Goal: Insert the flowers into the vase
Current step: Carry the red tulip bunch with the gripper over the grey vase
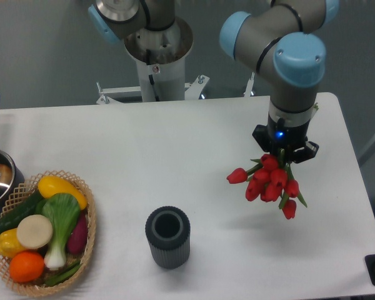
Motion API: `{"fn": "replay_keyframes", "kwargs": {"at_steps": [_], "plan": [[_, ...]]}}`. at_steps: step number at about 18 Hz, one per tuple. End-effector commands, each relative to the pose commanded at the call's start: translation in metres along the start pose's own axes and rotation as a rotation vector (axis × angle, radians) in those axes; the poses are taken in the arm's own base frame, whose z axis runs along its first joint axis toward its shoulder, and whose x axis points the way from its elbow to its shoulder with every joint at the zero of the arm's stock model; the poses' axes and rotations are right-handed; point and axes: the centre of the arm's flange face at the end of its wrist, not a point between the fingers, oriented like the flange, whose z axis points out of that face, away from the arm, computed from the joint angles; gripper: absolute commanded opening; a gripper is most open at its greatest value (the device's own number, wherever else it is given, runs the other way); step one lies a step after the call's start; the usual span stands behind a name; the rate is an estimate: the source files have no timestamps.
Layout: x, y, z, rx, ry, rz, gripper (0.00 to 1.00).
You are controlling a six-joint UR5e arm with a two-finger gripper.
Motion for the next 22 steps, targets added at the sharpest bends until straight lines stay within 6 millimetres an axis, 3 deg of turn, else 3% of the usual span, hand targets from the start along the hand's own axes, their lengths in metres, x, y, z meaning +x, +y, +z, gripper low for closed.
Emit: {"fn": "replay_keyframes", "kwargs": {"at_steps": [5, 7, 8, 15, 22], "plan": [[-0.004, 0.009, -0.024, 0.14, 0.02, -0.063, 0.0], [0.0, 0.01, -0.047, 0.215, 0.018, -0.115, 0.0], [-0.002, 0.011, -0.049, 0.246, 0.03, -0.145, 0.0], [0.01, -0.033, -0.077, 0.593, 0.047, -0.3, 0.0], [0.027, -0.059, -0.103, 0.926, 0.291, -0.268, 0.0]]}}
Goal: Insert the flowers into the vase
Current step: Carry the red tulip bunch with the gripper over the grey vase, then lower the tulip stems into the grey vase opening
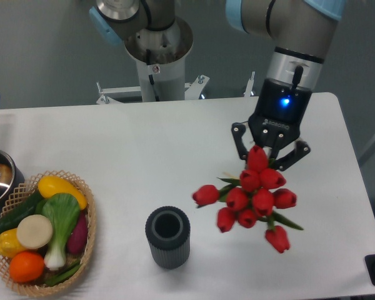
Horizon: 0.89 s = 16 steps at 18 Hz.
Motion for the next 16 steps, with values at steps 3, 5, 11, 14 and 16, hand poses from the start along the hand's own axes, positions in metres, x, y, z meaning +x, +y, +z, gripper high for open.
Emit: {"fn": "replay_keyframes", "kwargs": {"at_steps": [3, 5, 11, 14, 16], "plan": [[0.006, -0.008, -0.003, 0.057, 0.028, 0.034, 0.0], [0.008, -0.01, 0.006, 0.081, 0.03, 0.077, 0.0], [0.021, -0.019, 0.03, 0.195, 0.19, 0.109, 0.0], [0.02, -0.018, 0.034, 0.208, 0.214, 0.11, 0.0], [0.016, -0.015, 0.039, 0.222, 0.238, 0.108, 0.0]]}}
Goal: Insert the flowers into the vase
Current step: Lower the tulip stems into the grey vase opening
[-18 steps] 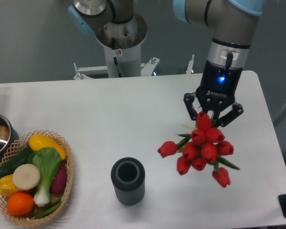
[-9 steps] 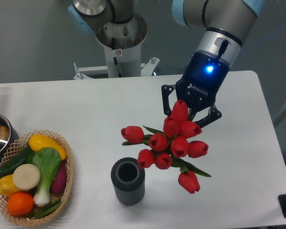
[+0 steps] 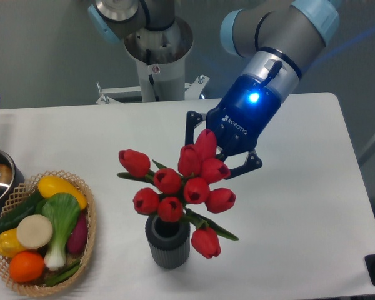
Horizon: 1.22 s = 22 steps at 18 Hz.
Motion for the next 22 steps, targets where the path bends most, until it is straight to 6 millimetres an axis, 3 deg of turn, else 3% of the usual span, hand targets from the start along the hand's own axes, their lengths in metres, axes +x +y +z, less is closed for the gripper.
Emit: {"fn": "replay_keyframes", "kwargs": {"at_steps": [10, 22], "plan": [[-0.008, 0.02, 0.023, -0.011, 0.033, 0.033, 0.0], [-0.011, 0.087, 0.038, -0.048, 0.059, 0.054, 0.03]]}}
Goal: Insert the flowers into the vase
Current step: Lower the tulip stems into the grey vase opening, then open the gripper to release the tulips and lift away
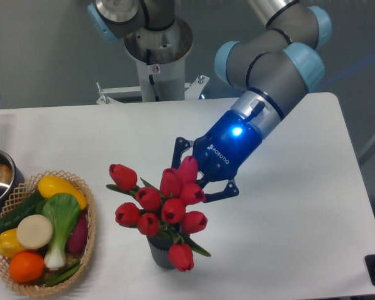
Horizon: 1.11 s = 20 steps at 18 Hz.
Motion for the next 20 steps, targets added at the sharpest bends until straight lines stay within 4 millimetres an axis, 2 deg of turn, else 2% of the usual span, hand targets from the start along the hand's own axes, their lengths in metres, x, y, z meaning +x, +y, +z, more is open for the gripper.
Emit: {"fn": "replay_keyframes", "kwargs": {"at_steps": [5, 7, 10, 15, 20], "plan": [[0.006, 0.049, 0.012, -0.022, 0.026, 0.042, 0.11], [0.007, 0.058, 0.014, -0.029, 0.029, 0.051, 0.16], [0.001, 0.066, 0.017, -0.038, 0.029, 0.038, 0.4], [-0.008, 0.079, 0.02, -0.044, 0.03, 0.014, 0.66], [-0.012, 0.084, 0.013, -0.055, 0.013, 0.004, 0.92]]}}
